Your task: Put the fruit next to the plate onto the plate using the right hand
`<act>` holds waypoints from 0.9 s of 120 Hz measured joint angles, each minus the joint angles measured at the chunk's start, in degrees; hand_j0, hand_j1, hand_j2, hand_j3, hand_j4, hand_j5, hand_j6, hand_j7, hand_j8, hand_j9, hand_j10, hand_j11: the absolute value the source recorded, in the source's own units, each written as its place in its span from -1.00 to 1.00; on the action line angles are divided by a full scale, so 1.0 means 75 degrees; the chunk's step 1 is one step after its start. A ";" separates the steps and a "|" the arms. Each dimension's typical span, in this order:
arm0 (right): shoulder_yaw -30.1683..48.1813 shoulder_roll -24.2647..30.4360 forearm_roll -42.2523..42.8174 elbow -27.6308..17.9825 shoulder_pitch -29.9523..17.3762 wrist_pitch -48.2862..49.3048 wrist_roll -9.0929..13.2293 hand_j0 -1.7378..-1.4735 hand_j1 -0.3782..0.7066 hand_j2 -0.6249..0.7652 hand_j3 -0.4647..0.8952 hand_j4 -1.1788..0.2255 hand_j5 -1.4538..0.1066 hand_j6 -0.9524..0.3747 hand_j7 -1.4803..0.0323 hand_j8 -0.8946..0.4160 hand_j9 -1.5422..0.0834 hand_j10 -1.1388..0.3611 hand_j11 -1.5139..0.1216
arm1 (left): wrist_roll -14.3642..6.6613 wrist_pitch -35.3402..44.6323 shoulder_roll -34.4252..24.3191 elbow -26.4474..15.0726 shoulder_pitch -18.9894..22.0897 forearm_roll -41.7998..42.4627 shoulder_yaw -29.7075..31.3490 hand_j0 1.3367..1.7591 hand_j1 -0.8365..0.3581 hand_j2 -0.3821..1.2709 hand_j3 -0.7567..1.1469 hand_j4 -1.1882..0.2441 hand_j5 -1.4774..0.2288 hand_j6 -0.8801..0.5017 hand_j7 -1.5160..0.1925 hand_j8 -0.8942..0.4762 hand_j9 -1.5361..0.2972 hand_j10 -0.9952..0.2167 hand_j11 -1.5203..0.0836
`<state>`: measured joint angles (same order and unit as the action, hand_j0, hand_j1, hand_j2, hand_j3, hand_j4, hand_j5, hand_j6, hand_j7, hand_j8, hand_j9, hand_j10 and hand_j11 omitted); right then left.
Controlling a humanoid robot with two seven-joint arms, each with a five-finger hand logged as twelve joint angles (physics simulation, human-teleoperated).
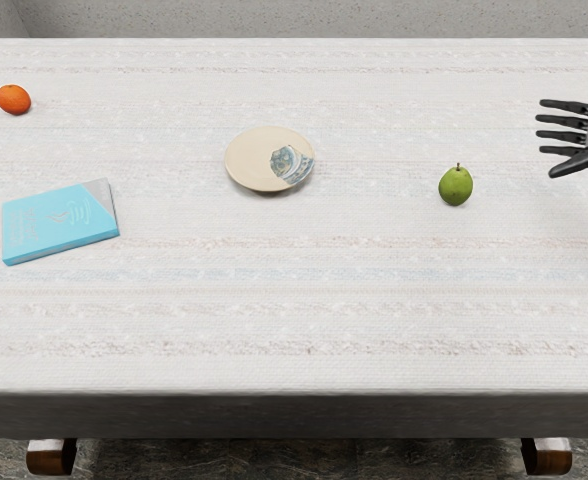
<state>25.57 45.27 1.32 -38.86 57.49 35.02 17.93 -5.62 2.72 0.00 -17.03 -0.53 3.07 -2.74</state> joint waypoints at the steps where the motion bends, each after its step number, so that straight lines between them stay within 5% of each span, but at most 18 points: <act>1: 0.0001 -0.0004 -0.0001 0.0000 0.0001 0.0000 0.0000 -0.40 -0.95 -0.10 -0.32 0.68 0.86 0.44 0.96 0.37 0.90 0.52 0.85 | 0.0000 0.0000 0.0000 0.0001 0.0000 0.0000 0.0000 0.52 0.98 -0.54 -0.21 0.66 0.73 0.27 0.77 0.31 0.68 0.64 0.90; 27: -0.0009 -0.0351 0.0004 0.0048 0.0129 0.0000 -0.0002 -0.40 -0.95 -0.10 -0.32 0.68 0.86 0.44 0.96 0.37 0.90 0.52 0.85 | 0.0000 0.0000 0.0000 0.0000 0.0000 0.0000 -0.0001 0.52 0.98 -0.54 -0.21 0.66 0.73 0.27 0.77 0.31 0.68 0.64 0.90; 54: -0.0058 -0.1727 0.2823 0.0046 0.0891 -0.0055 0.0000 -0.40 -0.95 -0.10 -0.32 0.68 0.86 0.44 0.96 0.37 0.90 0.52 0.85 | 0.0000 0.0000 0.0000 0.0004 0.0000 0.0001 0.0001 0.52 0.98 -0.54 -0.21 0.66 0.73 0.27 0.77 0.31 0.68 0.64 0.90; 78: -0.0439 -0.2372 0.5069 -0.0150 0.1174 -0.2074 0.0000 -0.40 -0.95 -0.10 -0.32 0.68 0.86 0.43 0.96 0.36 0.90 0.52 0.85 | 0.0000 0.0000 0.0000 0.0001 0.0000 0.0001 0.0001 0.52 0.98 -0.54 -0.21 0.66 0.73 0.27 0.77 0.31 0.68 0.64 0.90; 108: -0.2671 -0.3027 0.5689 -0.0173 0.1321 -0.4503 0.0010 -0.40 -0.95 -0.10 -0.32 0.68 0.86 0.43 0.96 0.36 0.90 0.52 0.85 | 0.0000 0.0000 0.0000 0.0001 0.0000 0.0001 0.0001 0.52 0.98 -0.54 -0.21 0.66 0.73 0.27 0.77 0.31 0.68 0.64 0.90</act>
<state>5.54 22.57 43.99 -40.16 67.39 1.24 18.00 -5.62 2.72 0.00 -17.02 -0.53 3.07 -2.73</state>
